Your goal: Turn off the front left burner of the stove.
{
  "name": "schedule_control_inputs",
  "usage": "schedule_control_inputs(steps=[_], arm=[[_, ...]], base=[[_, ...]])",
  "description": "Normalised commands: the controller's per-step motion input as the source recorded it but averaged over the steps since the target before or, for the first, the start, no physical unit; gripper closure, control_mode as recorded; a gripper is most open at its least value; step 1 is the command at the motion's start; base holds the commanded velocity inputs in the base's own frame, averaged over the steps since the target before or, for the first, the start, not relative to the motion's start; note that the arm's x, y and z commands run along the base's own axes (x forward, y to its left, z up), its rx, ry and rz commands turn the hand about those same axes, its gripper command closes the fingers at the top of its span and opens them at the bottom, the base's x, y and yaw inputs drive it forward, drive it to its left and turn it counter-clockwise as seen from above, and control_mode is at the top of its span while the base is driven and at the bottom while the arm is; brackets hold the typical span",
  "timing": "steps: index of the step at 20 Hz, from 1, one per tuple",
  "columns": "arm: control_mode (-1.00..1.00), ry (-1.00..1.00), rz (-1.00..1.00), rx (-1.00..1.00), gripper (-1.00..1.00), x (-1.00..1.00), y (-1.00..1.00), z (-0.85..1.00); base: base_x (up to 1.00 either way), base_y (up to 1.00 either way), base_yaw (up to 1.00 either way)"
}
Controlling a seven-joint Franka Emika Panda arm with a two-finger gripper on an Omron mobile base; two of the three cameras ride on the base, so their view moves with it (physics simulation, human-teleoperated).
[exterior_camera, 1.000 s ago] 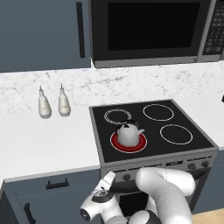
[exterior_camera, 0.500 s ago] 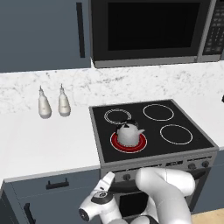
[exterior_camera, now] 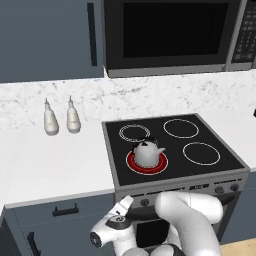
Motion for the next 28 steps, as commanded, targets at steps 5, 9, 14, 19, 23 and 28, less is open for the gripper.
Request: schedule_control_inputs(steps=[5,9,14,19,23,28], arm=[[-1.0,0.0,-0.2,0.51,1.0,0.0,-0.35,0.01],[-1.0,0.0,-0.24,0.55,1.0,0.0,-0.51,0.0],[-1.0,-0.03,-0.25,0.54,1.0,0.0,-0.55,0.0],[-1.0,-0.09,-0.27,0.36,1.0,0.0,-0.58,0.0],[-1.0,-0.02,-0.04,0.06,1.0,-0.05,-0.13,0.04],[-1.0,0.0,0.0,0.0,1.0,0.0,0.0,0.0]], base=[[0.0,0.0,0.0],[0.0,0.0,0.0],[0.0,0.0,0.0],[0.0,0.0,0.0],[0.0,0.0,0.0],[0.0,0.0,0.0]])
